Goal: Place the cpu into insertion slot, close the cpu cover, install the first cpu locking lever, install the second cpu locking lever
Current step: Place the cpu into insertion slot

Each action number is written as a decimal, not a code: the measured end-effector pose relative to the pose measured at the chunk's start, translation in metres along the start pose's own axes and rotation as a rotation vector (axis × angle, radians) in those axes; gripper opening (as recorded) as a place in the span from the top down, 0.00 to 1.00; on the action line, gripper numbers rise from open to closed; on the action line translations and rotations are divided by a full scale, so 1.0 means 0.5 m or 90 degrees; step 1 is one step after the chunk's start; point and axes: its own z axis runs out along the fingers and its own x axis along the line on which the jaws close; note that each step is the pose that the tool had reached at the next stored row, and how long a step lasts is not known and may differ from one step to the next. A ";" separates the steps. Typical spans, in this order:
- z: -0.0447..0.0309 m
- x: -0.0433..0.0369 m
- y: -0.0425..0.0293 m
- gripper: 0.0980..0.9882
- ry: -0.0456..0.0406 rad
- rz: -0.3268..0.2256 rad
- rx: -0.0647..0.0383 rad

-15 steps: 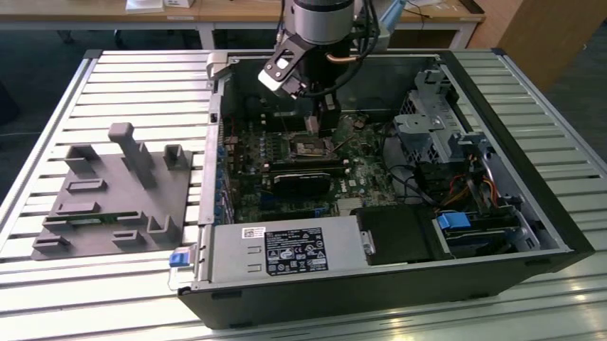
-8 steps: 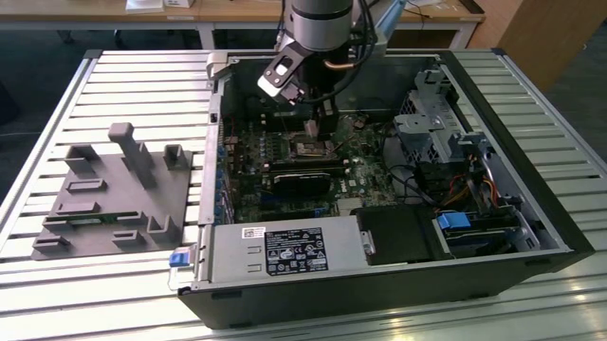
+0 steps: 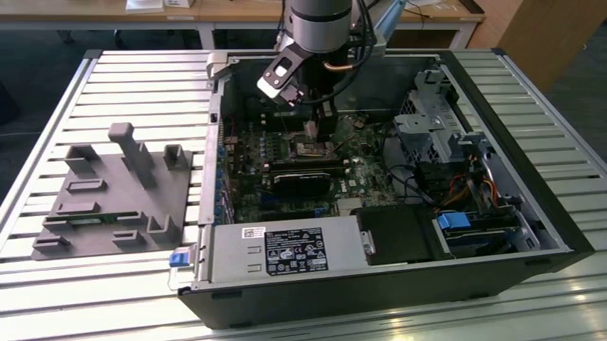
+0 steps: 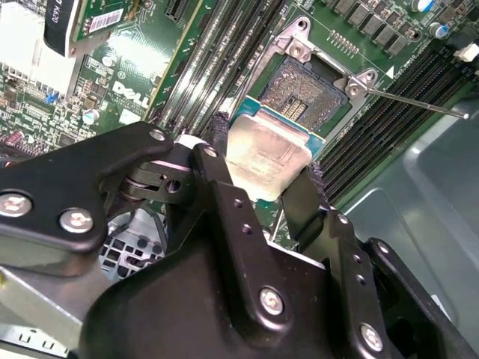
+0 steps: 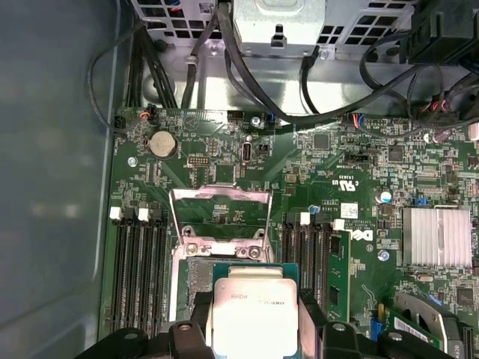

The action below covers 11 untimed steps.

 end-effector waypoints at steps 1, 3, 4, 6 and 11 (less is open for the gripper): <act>0.000 0.000 0.000 0.51 0.0000 0.000 0.000; 0.002 0.000 0.000 0.51 0.0003 0.000 0.000; 0.003 0.000 0.000 0.51 0.0003 0.000 0.000; 0.008 0.000 -0.001 0.51 0.0000 0.001 0.000; 0.019 0.002 -0.004 0.51 -0.0002 0.003 0.000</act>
